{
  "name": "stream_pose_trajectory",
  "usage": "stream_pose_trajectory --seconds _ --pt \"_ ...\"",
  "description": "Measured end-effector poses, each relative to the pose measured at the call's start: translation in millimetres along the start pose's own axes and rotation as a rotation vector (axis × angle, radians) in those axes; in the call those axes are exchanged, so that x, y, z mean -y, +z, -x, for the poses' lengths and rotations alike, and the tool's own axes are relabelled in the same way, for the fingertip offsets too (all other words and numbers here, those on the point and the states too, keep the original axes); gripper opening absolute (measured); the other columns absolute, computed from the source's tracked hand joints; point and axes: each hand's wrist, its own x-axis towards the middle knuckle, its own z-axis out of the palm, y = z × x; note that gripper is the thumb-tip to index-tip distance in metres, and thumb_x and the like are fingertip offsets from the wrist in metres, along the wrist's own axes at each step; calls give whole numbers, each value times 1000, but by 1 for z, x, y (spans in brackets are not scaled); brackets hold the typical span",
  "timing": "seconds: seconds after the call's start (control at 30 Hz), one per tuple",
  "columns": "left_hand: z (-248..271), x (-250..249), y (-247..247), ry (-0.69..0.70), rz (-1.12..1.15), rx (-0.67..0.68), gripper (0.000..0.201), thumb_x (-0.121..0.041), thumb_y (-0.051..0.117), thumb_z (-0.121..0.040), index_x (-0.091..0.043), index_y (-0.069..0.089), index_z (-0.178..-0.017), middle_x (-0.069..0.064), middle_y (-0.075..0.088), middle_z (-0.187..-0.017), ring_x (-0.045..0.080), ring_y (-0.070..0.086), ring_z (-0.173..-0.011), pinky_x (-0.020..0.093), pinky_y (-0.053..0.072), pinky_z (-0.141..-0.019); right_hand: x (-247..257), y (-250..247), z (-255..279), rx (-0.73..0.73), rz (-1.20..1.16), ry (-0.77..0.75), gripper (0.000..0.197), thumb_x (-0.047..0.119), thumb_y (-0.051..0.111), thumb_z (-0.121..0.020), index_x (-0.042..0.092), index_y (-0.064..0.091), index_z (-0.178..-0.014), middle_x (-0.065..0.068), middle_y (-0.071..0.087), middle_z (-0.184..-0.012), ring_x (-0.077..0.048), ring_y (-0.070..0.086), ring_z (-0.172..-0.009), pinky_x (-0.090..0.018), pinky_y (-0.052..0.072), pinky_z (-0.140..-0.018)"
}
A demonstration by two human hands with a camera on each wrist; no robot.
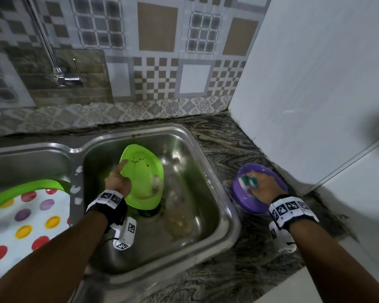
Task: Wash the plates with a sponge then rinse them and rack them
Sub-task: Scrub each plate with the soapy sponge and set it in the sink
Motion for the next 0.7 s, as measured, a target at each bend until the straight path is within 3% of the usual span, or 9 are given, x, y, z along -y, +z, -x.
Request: stream_pose_trajectory --seconds 0.07,0.1,0.13,0.17,0.23,0.3,0.47,0.7 --pt "-2 -12 -8 129 -24 25 56 8 40 -87 -24 53 -132 11 60 -126 33 55 -114 25 43 -95 2 -2 6 -81 -108 -50 48 13 70 -79 10 56 -124 -9 63 -117 -22 57 -105 -22 38 -87" --pt "-2 -19 -11 196 14 28 47 6 42 -90 -23 62 -122 6 65 -117 29 57 -109 20 44 -90 3 -4 10 -118 -183 -75 46 10 72 -77 8 58 -121 -7 63 -111 -21 58 -101 -18 37 -83" --pt "2 -26 -15 245 48 9 42 3 44 -92 -25 67 -113 3 68 -111 26 58 -103 22 48 -86 4 -7 13 -149 -251 -99 45 6 73 -76 7 59 -119 -8 64 -108 -22 59 -97 -18 39 -82" --pt "0 -28 -18 285 44 -22 41 2 47 -92 -25 64 -118 4 68 -109 25 59 -99 29 50 -83 5 -9 15 -178 -303 -120 44 5 73 -75 8 60 -117 -8 66 -106 -24 61 -96 -22 43 -83" --pt "7 -39 -25 332 -59 -56 60 4 47 -87 -28 42 -138 14 65 -111 33 61 -100 44 49 -85 7 -12 18 -238 -343 -133 47 11 74 -75 13 59 -119 -9 66 -109 -26 62 -98 -36 49 -90" --pt "15 -44 -33 374 -90 -54 62 1 43 -89 -32 36 -141 19 63 -116 40 59 -106 43 46 -90 12 -15 23 -285 -355 -135 50 16 74 -76 15 56 -123 -10 63 -113 -24 60 -99 -40 50 -92" --pt "22 -49 -44 408 -77 -16 56 -11 40 -96 -44 31 -141 15 61 -123 36 56 -112 35 40 -99 25 -18 33 -362 -425 -187 51 23 71 -80 22 52 -126 -1 57 -116 -21 58 -102 -48 51 -91" --pt "23 -47 -57 496 -62 -11 56 -18 43 -96 -56 30 -135 13 64 -122 36 60 -108 48 43 -101 55 -24 42 -441 -476 -247 52 26 68 -83 25 48 -130 -6 52 -125 -20 51 -110 -47 48 -96"
